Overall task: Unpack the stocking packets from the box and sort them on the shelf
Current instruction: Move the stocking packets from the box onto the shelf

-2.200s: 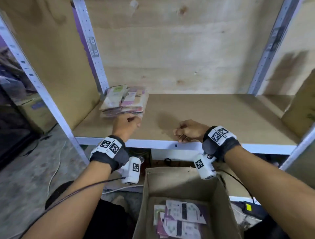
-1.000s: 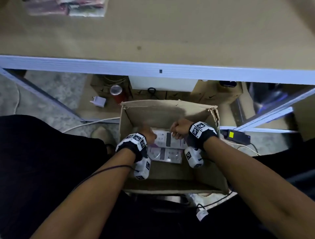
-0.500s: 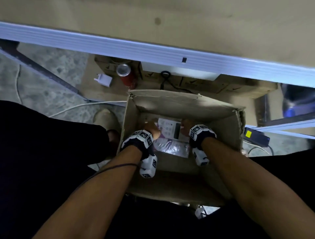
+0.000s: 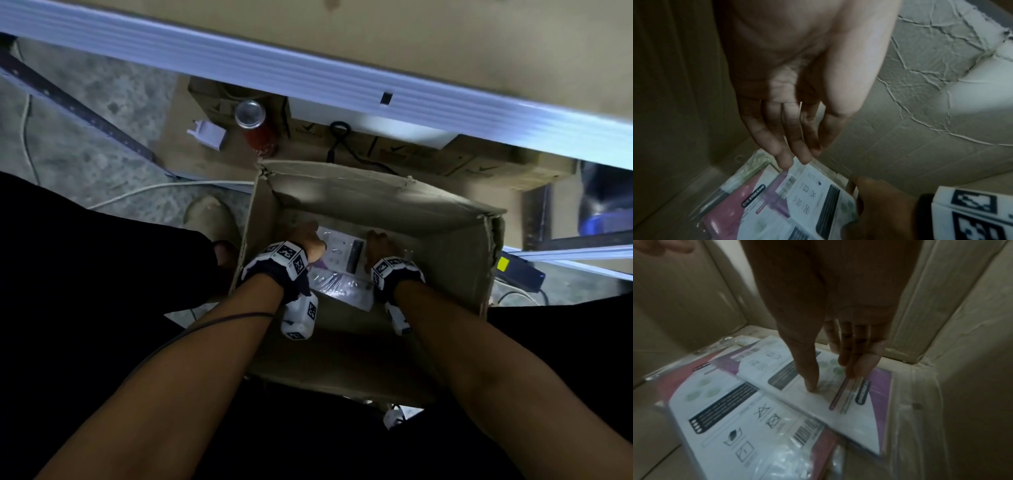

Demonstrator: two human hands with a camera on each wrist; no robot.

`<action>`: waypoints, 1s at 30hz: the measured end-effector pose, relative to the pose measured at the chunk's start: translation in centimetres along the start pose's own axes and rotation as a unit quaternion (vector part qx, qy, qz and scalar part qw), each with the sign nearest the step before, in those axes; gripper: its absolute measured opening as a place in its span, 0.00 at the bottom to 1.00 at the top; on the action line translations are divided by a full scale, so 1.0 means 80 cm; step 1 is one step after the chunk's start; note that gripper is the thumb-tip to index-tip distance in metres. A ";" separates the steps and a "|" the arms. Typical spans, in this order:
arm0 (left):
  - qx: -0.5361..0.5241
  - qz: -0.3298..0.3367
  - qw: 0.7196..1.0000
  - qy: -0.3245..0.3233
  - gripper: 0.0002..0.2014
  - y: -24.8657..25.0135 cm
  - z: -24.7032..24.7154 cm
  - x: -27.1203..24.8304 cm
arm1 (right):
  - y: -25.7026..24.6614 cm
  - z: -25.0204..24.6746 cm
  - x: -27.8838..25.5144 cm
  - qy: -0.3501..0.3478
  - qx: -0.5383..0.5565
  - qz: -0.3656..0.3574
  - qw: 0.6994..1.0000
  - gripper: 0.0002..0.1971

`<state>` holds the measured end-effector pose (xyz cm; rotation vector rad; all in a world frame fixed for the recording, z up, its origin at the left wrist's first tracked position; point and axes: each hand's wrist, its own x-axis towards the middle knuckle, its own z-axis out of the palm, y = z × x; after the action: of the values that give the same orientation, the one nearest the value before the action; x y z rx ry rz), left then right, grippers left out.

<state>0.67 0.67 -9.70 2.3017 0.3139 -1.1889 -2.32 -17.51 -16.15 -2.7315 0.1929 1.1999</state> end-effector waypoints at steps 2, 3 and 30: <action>0.006 0.004 1.000 0.010 0.20 -0.001 -0.004 0.000 | -0.002 0.001 -0.002 0.011 -0.021 -0.009 1.000 0.40; 0.001 0.001 1.000 0.017 0.19 -0.001 -0.005 -0.001 | -0.002 0.002 -0.003 0.015 -0.030 -0.014 0.999 0.39; -0.009 -0.022 0.999 0.029 0.13 -0.013 -0.004 0.002 | -0.012 0.026 -0.018 -0.072 0.012 -0.054 0.996 0.19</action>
<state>0.50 1.70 -10.03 2.3274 0.3961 -1.1370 -4.61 -16.11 -16.35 -2.5863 0.0410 1.3472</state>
